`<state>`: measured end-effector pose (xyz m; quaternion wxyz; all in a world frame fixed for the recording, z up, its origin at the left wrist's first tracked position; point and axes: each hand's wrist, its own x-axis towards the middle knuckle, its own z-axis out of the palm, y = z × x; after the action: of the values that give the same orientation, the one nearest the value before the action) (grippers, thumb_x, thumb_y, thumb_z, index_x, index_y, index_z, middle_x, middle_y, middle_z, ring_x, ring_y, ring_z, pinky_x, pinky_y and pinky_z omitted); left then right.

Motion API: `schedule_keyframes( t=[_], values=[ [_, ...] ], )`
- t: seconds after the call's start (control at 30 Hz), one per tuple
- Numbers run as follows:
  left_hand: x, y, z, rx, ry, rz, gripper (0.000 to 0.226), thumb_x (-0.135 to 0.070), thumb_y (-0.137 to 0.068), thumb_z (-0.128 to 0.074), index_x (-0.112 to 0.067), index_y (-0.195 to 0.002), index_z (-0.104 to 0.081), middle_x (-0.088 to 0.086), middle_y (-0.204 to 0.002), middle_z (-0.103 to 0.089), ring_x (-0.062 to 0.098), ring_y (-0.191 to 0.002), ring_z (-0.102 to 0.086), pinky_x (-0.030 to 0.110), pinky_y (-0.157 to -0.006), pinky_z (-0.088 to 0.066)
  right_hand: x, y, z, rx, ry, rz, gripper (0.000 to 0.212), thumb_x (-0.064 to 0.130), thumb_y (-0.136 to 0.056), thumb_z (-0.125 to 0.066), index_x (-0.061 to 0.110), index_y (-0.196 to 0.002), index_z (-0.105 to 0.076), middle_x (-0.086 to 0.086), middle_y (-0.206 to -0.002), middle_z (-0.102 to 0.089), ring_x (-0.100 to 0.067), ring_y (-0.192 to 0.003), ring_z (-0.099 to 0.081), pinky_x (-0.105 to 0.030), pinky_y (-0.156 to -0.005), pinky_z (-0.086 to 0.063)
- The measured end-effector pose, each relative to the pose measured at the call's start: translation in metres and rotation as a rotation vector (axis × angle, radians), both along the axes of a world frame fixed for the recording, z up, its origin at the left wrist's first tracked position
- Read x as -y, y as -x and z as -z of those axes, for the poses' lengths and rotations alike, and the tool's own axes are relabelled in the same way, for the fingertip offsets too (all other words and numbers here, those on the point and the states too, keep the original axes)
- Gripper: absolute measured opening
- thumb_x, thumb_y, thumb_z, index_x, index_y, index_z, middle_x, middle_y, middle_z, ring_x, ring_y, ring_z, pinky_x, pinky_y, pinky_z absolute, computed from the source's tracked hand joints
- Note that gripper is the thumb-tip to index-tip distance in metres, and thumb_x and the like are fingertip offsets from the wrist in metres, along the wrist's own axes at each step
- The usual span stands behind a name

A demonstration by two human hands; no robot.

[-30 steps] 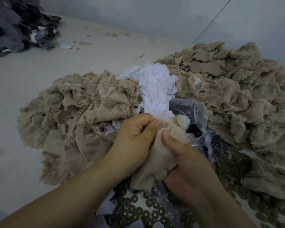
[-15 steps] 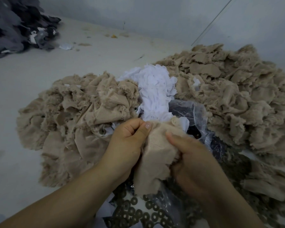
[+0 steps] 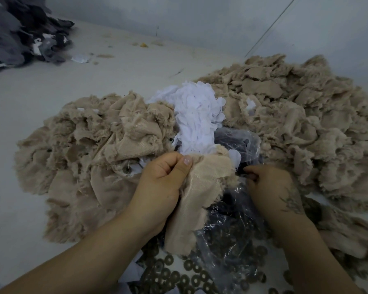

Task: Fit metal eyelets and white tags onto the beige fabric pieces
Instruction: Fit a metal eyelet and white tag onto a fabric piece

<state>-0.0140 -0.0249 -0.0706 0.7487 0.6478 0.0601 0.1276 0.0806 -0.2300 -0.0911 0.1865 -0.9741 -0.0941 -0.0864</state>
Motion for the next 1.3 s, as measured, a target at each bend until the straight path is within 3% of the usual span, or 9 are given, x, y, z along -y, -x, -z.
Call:
schedule_keyframes(
  t=[0.1, 0.27, 0.43, 0.63, 0.73, 0.83, 0.97, 1.13, 1.3],
  values=[
    [0.0, 0.0, 0.001, 0.0, -0.006, -0.007, 0.041, -0.03, -0.096, -0.057, 0.003, -0.074, -0.048, 0.003, -0.058, -0.038, 0.019, -0.057, -0.033, 0.027, -0.053, -0.036, 0.002, -0.001, -0.001, -0.045, -0.026, -0.053, 0.024, 0.013, -0.084, -0.074, 0.013, -0.107, -0.076, -0.01, -0.095, -0.075, -0.025, -0.081, -0.065, -0.024, -0.072, -0.043],
    [0.0, 0.0, 0.0, 0.011, 0.037, 0.019, 0.047, -0.036, -0.093, -0.059, 0.01, -0.084, -0.05, 0.034, -0.069, -0.041, 0.026, -0.069, -0.041, 0.041, -0.066, -0.038, 0.002, -0.002, 0.002, -0.028, -0.084, -0.111, 0.019, 0.01, -0.083, -0.076, 0.011, -0.101, -0.075, -0.008, -0.089, -0.073, -0.013, -0.075, -0.055, -0.02, -0.066, -0.035],
    [0.001, 0.001, -0.001, 0.008, 0.057, 0.015, 0.05, -0.037, -0.09, -0.059, 0.012, -0.085, -0.048, 0.037, -0.072, -0.042, 0.026, -0.072, -0.042, 0.043, -0.068, -0.037, 0.002, -0.004, 0.008, -0.02, -0.071, -0.111, 0.021, 0.014, -0.086, -0.073, 0.013, -0.107, -0.074, -0.004, -0.077, -0.066, -0.017, -0.068, -0.053, -0.026, -0.062, -0.042],
    [0.0, 0.001, 0.001, 0.003, 0.052, 0.018, 0.048, -0.037, -0.09, -0.058, 0.009, -0.08, -0.048, 0.026, -0.066, -0.041, 0.027, -0.067, -0.039, 0.042, -0.064, -0.036, 0.001, -0.007, 0.01, -0.029, 0.102, -0.141, 0.059, 0.017, -0.09, -0.067, 0.031, -0.144, -0.05, -0.01, -0.129, -0.053, -0.026, -0.099, -0.058, -0.026, -0.076, -0.042],
    [0.0, 0.0, 0.001, -0.001, 0.043, 0.017, 0.047, -0.036, -0.09, -0.058, 0.009, -0.082, -0.051, 0.036, -0.07, -0.042, 0.028, -0.068, -0.041, 0.042, -0.066, -0.038, -0.003, -0.012, 0.006, 0.017, 0.038, -0.184, 0.034, 0.003, -0.083, -0.072, 0.009, -0.116, -0.073, -0.02, -0.109, -0.066, -0.034, -0.09, -0.064, -0.023, -0.067, -0.033],
    [-0.001, 0.0, 0.002, -0.005, 0.03, 0.017, 0.04, -0.034, -0.094, -0.058, 0.003, -0.077, -0.054, 0.023, -0.066, -0.045, 0.026, -0.066, -0.04, 0.038, -0.064, -0.039, -0.003, -0.011, 0.003, 0.086, -0.057, -0.17, 0.019, -0.009, -0.073, -0.076, 0.001, -0.089, -0.079, -0.024, -0.085, -0.071, -0.036, -0.075, -0.066, -0.028, -0.064, -0.037],
    [-0.001, 0.0, 0.002, -0.003, 0.019, 0.026, 0.041, -0.035, -0.093, -0.058, 0.001, -0.075, -0.053, 0.019, -0.065, -0.045, 0.025, -0.064, -0.038, 0.036, -0.062, -0.037, -0.001, -0.011, 0.01, 0.035, -0.073, -0.143, 0.013, 0.0, -0.08, -0.073, 0.003, -0.092, -0.075, -0.018, -0.087, -0.068, -0.021, -0.073, -0.052, -0.027, -0.061, -0.029],
    [-0.002, 0.002, 0.0, -0.009, 0.034, 0.024, 0.043, -0.039, -0.089, -0.059, 0.002, -0.075, -0.053, 0.016, -0.067, -0.046, 0.026, -0.064, -0.039, 0.038, -0.062, -0.038, -0.003, -0.011, 0.011, 0.027, -0.039, -0.095, 0.008, 0.01, -0.092, -0.064, 0.005, -0.094, -0.071, -0.016, -0.093, -0.064, -0.027, -0.082, -0.055, -0.031, -0.064, -0.032],
    [-0.001, 0.003, -0.002, -0.003, 0.039, 0.017, 0.048, -0.037, -0.089, -0.059, 0.01, -0.081, -0.05, 0.038, -0.07, -0.042, 0.028, -0.068, -0.041, 0.042, -0.065, -0.038, -0.004, -0.012, -0.001, -0.119, -0.044, -0.184, 0.019, -0.002, -0.087, -0.068, -0.003, -0.106, -0.07, -0.027, -0.102, -0.065, -0.03, -0.088, -0.058, -0.016, -0.058, -0.03]
  ],
)
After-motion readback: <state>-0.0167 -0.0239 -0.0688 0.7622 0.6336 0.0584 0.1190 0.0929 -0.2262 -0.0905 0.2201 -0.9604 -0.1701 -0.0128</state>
